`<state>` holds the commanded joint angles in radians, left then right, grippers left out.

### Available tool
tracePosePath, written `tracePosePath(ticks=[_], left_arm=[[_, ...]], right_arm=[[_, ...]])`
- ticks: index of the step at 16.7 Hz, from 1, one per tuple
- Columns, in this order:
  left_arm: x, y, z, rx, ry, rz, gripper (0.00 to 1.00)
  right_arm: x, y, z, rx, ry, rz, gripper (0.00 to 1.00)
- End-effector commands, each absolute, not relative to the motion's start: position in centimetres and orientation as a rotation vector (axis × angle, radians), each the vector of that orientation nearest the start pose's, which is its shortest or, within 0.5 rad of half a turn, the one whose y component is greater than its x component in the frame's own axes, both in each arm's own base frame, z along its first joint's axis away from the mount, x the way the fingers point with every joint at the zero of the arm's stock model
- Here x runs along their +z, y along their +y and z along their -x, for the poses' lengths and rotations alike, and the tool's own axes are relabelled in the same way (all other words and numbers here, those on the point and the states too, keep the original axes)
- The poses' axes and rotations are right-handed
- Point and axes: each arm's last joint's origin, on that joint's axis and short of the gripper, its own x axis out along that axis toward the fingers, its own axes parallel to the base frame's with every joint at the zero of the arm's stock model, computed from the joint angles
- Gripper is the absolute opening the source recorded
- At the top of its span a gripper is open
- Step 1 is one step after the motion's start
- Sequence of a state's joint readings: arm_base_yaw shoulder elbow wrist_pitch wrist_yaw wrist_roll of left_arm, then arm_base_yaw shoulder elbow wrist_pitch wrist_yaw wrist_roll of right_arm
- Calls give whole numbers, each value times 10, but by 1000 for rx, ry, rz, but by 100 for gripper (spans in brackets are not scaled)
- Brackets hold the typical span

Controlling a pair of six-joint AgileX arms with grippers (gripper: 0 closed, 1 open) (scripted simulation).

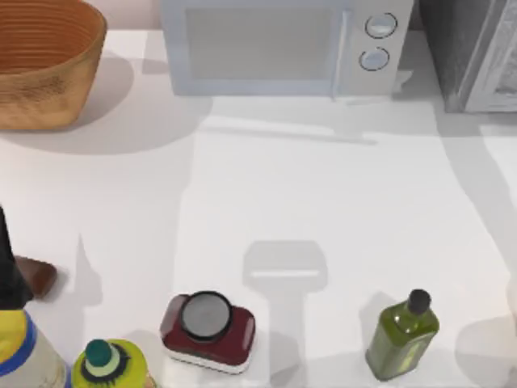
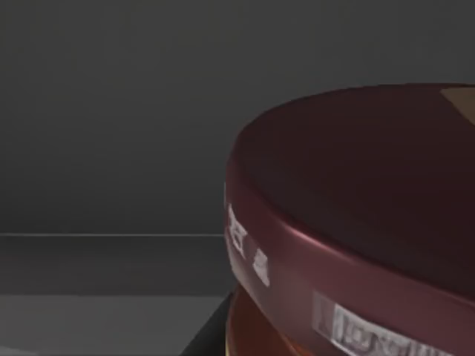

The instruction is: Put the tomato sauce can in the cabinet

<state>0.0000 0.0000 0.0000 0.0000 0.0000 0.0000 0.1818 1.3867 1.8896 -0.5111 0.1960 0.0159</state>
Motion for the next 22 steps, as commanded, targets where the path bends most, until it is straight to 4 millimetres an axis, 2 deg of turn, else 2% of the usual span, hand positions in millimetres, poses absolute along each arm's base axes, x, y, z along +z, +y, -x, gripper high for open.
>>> tracePosePath(ticks=[5,9,11,13,17,22], left_arm=[[160,-1,-106,0,0,0,100],[160,-1,-106,0,0,0,100],[160,-1,-106,0,0,0,100],[160,-1,-106,0,0,0,100],[160,-1,-106,0,0,0,100],[160,-1,-106,0,0,0,100]], right_arm=[[528,50,-316,-2,11,12,0],[518,47,-368,-3,8,7,0],[512,46,-387,-2,6,1,0],[509,45,-396,0,4,-3,0],[509,45,-397,0,4,-3,0],[509,45,-397,0,4,-3,38]])
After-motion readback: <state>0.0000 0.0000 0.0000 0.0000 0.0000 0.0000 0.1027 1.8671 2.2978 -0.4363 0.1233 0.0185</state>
